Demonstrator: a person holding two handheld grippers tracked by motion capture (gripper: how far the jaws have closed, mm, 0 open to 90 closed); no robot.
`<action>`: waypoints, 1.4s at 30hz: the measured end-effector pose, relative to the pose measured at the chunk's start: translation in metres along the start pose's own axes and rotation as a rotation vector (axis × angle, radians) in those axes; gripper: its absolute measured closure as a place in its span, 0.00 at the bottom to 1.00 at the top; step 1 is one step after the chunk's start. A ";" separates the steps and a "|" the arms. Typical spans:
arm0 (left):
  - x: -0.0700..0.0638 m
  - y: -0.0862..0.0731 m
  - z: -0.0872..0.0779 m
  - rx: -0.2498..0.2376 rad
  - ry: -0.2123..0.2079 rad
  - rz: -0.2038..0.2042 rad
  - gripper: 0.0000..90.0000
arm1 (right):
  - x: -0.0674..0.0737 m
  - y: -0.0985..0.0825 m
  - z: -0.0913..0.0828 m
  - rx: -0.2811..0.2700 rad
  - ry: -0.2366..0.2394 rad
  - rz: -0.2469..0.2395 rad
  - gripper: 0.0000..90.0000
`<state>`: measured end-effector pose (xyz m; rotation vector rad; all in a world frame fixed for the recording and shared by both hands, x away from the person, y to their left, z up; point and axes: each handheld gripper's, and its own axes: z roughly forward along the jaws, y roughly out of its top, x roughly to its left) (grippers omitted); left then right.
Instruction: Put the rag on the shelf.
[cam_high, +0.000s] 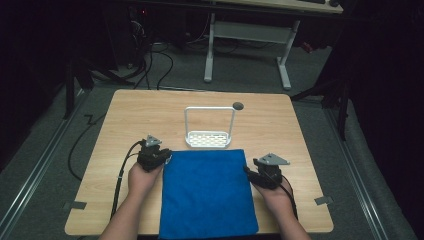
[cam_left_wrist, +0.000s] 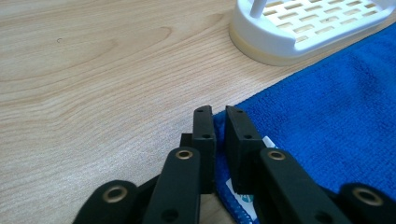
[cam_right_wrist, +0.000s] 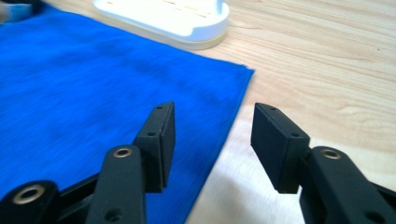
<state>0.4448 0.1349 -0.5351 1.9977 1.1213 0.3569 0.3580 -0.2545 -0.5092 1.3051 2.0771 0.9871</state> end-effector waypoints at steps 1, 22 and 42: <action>0.000 0.000 0.000 0.000 0.000 0.002 0.95 | -0.003 0.005 0.008 0.008 -0.007 0.004 0.57; -0.001 -0.001 0.000 0.003 -0.003 0.012 0.98 | -0.015 0.032 0.071 0.111 -0.020 0.048 0.79; -0.027 0.000 -0.044 -0.206 0.017 0.090 0.99 | 0.009 0.022 0.009 -0.189 0.043 0.028 0.97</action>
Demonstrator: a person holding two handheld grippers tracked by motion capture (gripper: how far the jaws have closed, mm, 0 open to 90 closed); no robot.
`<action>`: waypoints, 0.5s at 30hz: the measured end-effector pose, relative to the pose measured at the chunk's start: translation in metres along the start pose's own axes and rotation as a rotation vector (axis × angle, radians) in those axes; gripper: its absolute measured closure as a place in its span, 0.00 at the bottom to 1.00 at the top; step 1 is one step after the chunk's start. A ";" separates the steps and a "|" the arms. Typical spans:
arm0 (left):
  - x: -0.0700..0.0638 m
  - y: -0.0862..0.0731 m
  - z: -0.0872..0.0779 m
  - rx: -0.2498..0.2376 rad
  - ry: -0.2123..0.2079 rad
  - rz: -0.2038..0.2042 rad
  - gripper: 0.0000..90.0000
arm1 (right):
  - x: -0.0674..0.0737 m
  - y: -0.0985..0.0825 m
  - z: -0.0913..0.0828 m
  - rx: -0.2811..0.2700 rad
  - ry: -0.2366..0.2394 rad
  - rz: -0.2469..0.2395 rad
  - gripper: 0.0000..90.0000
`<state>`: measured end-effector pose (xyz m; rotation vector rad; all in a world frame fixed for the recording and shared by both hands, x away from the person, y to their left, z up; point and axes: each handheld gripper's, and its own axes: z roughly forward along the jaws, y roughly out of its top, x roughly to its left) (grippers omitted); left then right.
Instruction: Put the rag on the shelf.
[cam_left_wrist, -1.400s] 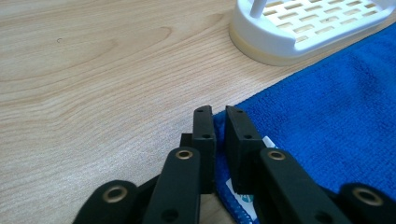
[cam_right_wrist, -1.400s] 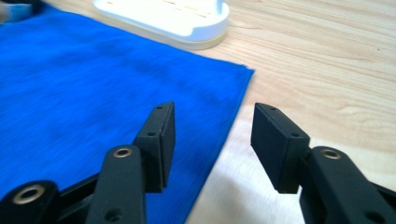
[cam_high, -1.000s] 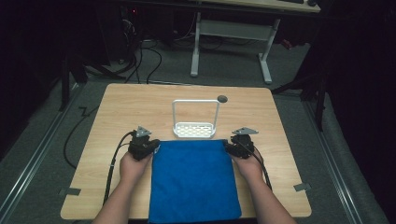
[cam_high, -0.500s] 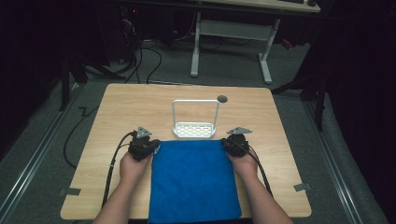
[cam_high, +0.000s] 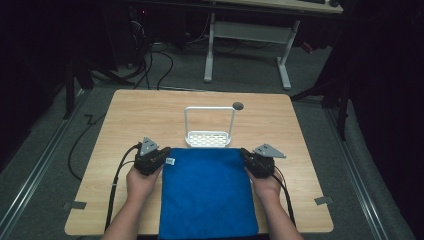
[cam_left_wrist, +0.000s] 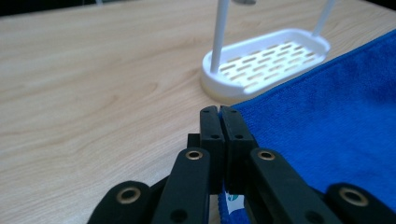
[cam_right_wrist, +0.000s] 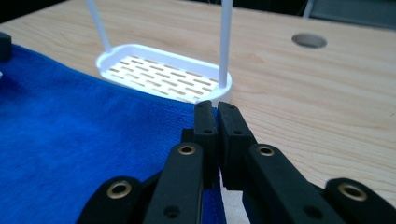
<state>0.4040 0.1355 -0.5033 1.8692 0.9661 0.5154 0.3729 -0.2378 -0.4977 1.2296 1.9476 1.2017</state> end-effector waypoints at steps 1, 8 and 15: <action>-0.004 0.002 -0.007 -0.017 0.006 0.008 0.99 | 0.003 -0.003 -0.007 -0.020 0.000 -0.012 0.97; -0.013 0.008 -0.027 -0.098 0.010 0.006 0.99 | 0.001 0.003 -0.026 -0.076 0.005 -0.001 0.97; -0.015 0.016 -0.044 -0.178 0.020 -0.007 0.99 | 0.012 0.017 -0.044 -0.149 0.025 -0.021 0.97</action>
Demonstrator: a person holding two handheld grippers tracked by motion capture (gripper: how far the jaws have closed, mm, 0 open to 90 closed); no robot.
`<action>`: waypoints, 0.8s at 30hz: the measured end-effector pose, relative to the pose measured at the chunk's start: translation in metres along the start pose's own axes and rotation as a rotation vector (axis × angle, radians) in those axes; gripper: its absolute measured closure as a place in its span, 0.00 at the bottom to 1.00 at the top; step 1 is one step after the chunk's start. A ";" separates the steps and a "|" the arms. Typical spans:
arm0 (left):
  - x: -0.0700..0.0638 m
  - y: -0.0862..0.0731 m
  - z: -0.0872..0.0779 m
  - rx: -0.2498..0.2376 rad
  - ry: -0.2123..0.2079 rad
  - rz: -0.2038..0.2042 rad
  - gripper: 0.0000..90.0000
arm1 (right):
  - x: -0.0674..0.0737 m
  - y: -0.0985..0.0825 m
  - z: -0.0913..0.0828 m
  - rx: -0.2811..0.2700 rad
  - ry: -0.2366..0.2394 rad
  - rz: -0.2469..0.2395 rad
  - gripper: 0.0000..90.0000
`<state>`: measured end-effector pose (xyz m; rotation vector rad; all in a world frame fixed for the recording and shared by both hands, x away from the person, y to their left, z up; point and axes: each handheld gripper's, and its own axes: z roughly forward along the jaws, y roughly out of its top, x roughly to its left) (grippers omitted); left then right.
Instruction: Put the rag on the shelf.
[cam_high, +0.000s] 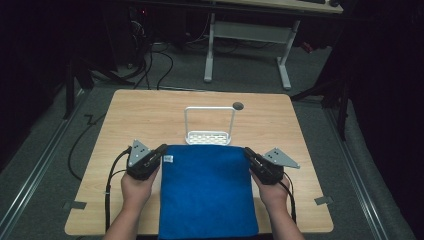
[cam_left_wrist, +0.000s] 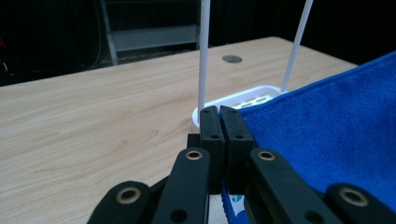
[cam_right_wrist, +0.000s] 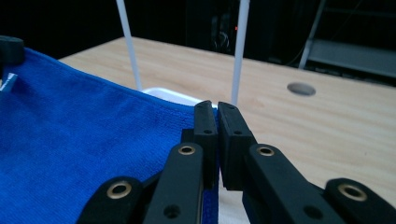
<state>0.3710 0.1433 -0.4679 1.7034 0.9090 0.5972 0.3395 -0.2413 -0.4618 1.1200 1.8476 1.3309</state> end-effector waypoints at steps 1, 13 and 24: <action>0.000 0.001 -0.002 -0.013 -0.001 -0.006 0.99 | 0.001 0.002 -0.002 -0.008 0.003 -0.007 0.97; -0.005 0.022 -0.026 -0.143 -0.007 -0.001 0.99 | 0.002 0.024 -0.029 -0.134 -0.023 -0.024 0.97; -0.021 0.047 -0.045 -0.254 -0.018 0.047 0.99 | 0.011 0.046 -0.049 -0.241 -0.030 -0.043 0.97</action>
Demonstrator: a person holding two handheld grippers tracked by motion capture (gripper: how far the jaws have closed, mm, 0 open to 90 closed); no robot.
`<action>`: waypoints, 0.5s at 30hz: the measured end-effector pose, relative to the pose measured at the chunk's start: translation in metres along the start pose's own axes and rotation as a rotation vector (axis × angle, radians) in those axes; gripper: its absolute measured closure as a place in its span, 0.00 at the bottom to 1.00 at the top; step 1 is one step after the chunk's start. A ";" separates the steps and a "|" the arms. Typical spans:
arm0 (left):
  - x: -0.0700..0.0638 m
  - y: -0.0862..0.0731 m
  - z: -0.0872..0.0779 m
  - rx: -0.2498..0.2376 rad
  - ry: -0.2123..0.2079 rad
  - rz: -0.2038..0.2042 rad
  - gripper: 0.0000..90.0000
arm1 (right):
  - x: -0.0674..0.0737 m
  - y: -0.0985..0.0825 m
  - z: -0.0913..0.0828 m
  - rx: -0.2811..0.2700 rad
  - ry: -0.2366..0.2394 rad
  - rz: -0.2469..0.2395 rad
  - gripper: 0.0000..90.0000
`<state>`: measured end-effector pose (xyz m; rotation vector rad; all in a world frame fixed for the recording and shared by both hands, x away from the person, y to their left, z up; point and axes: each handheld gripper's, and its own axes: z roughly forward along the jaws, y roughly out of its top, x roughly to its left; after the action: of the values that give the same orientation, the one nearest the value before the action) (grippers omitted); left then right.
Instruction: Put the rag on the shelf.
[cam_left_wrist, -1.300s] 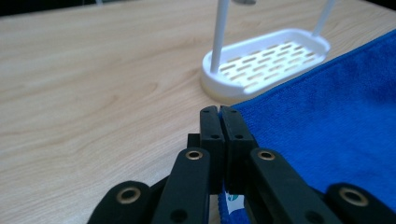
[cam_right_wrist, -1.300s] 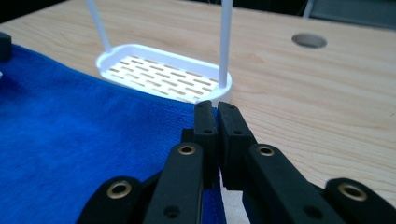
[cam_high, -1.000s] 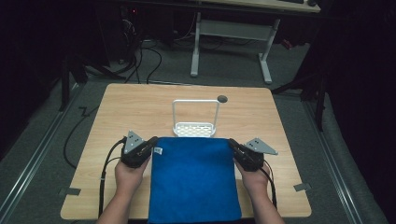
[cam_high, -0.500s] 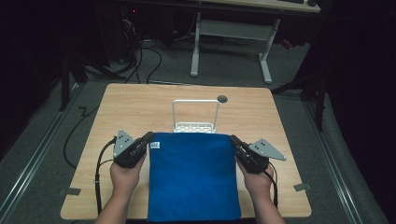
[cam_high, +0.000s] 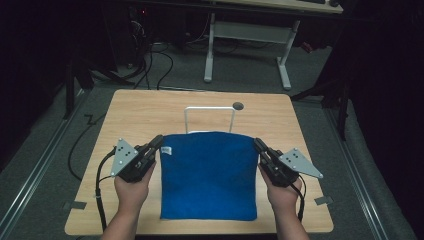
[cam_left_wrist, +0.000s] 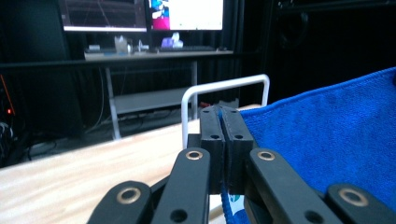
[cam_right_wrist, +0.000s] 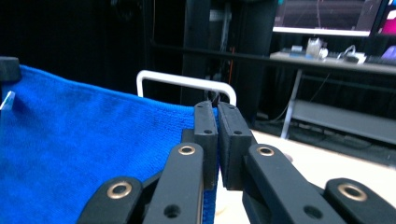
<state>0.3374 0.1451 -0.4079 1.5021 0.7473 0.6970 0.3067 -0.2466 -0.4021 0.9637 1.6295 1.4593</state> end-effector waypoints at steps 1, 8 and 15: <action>0.000 0.000 0.000 0.000 0.000 0.000 0.99 | 0.000 0.000 0.000 0.000 0.000 0.000 0.97; 0.000 0.024 0.006 -0.041 0.012 0.028 0.99 | -0.002 0.027 -0.002 -0.075 -0.019 -0.021 0.97; 0.003 0.048 0.012 -0.082 0.028 0.047 0.99 | -0.007 0.044 0.002 -0.110 -0.034 -0.033 0.97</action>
<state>0.3512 0.1392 -0.3606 1.4415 0.6984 0.7768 0.3141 -0.2492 -0.3578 0.8910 1.5173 1.4865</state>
